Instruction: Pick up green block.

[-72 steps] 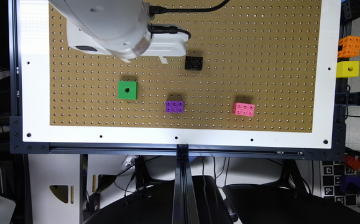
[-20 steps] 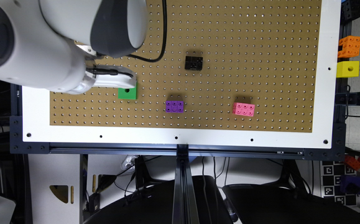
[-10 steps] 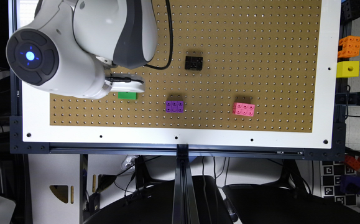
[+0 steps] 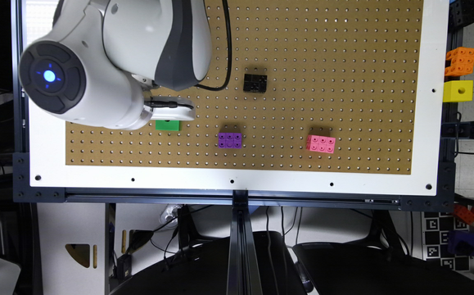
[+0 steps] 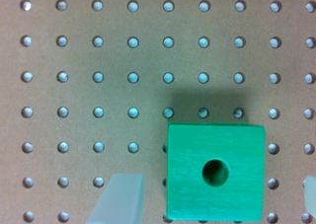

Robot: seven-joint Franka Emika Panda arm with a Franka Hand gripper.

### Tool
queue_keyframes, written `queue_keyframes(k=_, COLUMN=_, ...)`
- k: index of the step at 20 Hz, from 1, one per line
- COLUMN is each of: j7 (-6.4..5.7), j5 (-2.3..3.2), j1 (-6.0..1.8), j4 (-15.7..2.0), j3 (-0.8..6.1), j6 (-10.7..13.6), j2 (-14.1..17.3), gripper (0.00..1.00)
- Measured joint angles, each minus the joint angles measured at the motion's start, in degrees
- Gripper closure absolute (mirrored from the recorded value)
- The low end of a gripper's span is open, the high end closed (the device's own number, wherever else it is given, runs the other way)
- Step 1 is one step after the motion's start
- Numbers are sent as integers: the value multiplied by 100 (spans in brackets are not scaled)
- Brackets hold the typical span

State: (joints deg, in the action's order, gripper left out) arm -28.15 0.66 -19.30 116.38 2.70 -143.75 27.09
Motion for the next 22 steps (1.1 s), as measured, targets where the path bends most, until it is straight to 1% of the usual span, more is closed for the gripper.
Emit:
queue_keyframes(k=2, j7=0, j5=0, j1=0, j4=-2, j3=0, j6=-129, j2=132, gripper=0)
queue_keyframes(k=4, j7=0, j5=0, j1=0, j4=-3, j3=0, j6=-173, j2=176, gripper=0)
queue_keyframes(k=16, j7=0, j5=0, j1=1, j4=-35, j3=8, j6=-181, j2=198, gripper=0)
queue_keyframes(k=22, j7=-6, j5=0, j1=2, j4=-73, j3=37, j6=-187, j2=200, gripper=0)
